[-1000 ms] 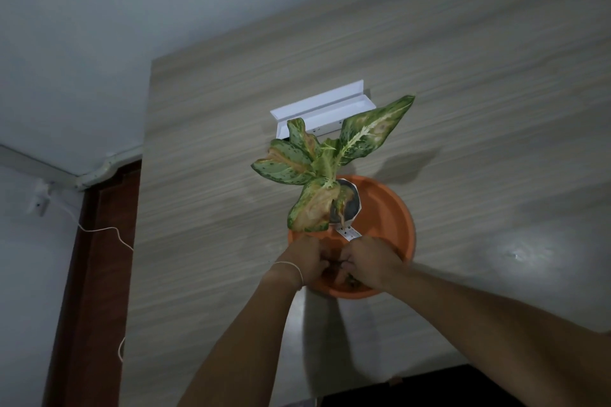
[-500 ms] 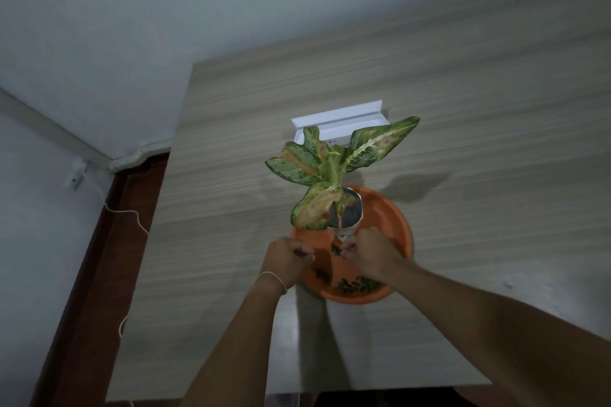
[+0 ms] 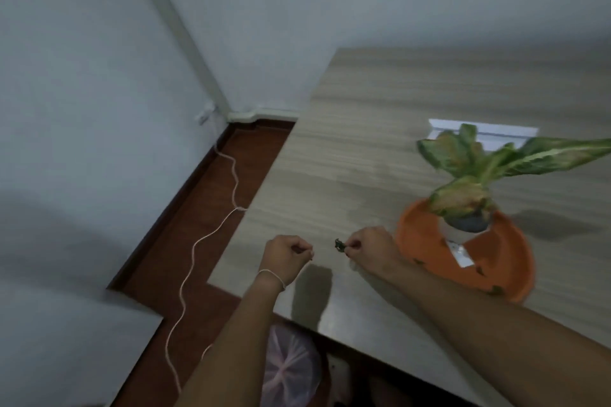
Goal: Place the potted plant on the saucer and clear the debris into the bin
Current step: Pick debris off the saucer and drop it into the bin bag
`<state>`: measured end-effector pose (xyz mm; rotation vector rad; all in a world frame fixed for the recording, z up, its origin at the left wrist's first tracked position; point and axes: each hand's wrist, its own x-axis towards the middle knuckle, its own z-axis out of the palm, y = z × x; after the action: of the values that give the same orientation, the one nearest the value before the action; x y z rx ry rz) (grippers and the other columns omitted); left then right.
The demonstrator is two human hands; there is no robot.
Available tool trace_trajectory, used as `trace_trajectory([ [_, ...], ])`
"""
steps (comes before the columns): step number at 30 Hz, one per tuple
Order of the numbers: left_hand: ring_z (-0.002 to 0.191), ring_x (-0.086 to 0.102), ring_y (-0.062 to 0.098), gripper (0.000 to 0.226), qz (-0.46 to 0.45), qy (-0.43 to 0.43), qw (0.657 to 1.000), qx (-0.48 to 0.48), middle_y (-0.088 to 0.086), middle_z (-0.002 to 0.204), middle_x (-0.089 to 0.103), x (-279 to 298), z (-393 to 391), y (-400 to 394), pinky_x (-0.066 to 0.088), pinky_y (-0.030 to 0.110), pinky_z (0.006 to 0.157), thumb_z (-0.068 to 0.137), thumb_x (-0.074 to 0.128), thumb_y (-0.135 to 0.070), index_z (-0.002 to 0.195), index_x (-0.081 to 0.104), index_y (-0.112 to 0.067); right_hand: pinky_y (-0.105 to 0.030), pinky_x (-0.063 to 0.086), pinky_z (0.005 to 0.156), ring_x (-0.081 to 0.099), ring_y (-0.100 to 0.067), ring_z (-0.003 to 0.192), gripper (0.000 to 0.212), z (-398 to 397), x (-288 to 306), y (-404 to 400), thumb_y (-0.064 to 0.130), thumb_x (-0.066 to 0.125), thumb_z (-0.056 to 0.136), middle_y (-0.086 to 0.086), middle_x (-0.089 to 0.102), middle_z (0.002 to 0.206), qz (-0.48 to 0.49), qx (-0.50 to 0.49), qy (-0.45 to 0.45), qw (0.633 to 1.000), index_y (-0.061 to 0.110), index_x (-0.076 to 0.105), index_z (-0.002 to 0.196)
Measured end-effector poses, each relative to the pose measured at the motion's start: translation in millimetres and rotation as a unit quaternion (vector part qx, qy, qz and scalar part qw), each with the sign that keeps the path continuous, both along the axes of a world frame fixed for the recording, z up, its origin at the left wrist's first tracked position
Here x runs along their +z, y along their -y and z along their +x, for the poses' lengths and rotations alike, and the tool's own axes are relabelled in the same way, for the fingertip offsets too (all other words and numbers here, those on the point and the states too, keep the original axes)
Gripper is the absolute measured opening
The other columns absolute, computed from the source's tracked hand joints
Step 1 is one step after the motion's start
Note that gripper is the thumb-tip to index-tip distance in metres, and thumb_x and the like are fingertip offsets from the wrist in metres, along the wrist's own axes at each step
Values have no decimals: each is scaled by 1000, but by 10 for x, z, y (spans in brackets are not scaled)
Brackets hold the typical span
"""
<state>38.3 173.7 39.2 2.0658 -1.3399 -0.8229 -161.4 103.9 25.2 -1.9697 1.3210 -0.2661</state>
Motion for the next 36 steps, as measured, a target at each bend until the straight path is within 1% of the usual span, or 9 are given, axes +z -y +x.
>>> trace_trajectory([
  [2,67,69,12,5,4,7,1000,29,6,73,76,8,351,-293,57,26,73,71,79,-11,75,77,-10,-3,36,56,68,-7,63,12,428,3,-152,18,68,84,1,79,76,-1,42,2,999,18,81,86],
  [4,69,69,13,5,13,18,998,61,7,74,77,-16,701,-601,57,26,73,71,79,-13,74,77,-10,-1,35,52,64,-2,56,13,842,0,-318,17,67,85,2,77,71,1,89,3,996,18,80,82],
  [8,70,71,10,6,32,39,992,119,2,73,77,-107,1309,-1248,59,30,74,70,80,-16,75,78,-15,-22,50,67,69,-16,71,13,1530,-35,-702,15,68,82,-2,78,79,-11,175,0,985,16,81,84],
  [17,72,72,14,12,71,16,968,242,7,79,78,-317,1747,-2126,59,25,77,69,82,-15,81,79,-13,-26,52,76,68,-17,83,20,2257,-235,-1253,17,63,85,0,78,94,-57,363,-67,928,15,80,94],
  [20,68,68,8,13,87,5,966,244,2,76,76,-426,1727,-2212,54,11,68,71,81,-17,84,79,-14,-34,58,76,69,-18,77,19,2372,-356,-1361,20,64,85,-3,78,88,-53,395,-88,913,10,79,89],
  [23,71,70,10,13,95,-3,967,238,4,80,78,-547,1707,-2276,59,26,76,71,80,-20,84,79,-16,-35,58,72,68,-19,77,19,2483,-425,-1451,24,65,85,0,78,90,-48,426,-101,898,12,80,90],
  [27,79,71,14,14,114,-21,969,220,7,87,78,-678,1676,-2346,58,30,81,75,77,-17,88,79,-12,-30,47,50,58,-18,55,28,2566,-519,-1530,29,64,85,1,65,61,-35,455,-144,878,15,68,61],
  [33,93,72,22,21,133,-36,969,204,12,98,77,-904,1661,-2494,57,31,83,86,65,-21,101,75,-10,-37,45,52,43,-26,51,38,2586,-658,-1653,15,58,85,-10,46,53,-20,460,-166,872,13,41,51],
  [36,92,71,26,21,145,-38,969,196,15,94,76,-977,1656,-2558,52,27,74,88,61,-25,97,75,-13,-34,38,55,43,-24,56,34,2550,-704,-1693,18,58,89,-7,45,56,12,439,-162,883,13,54,55],
])
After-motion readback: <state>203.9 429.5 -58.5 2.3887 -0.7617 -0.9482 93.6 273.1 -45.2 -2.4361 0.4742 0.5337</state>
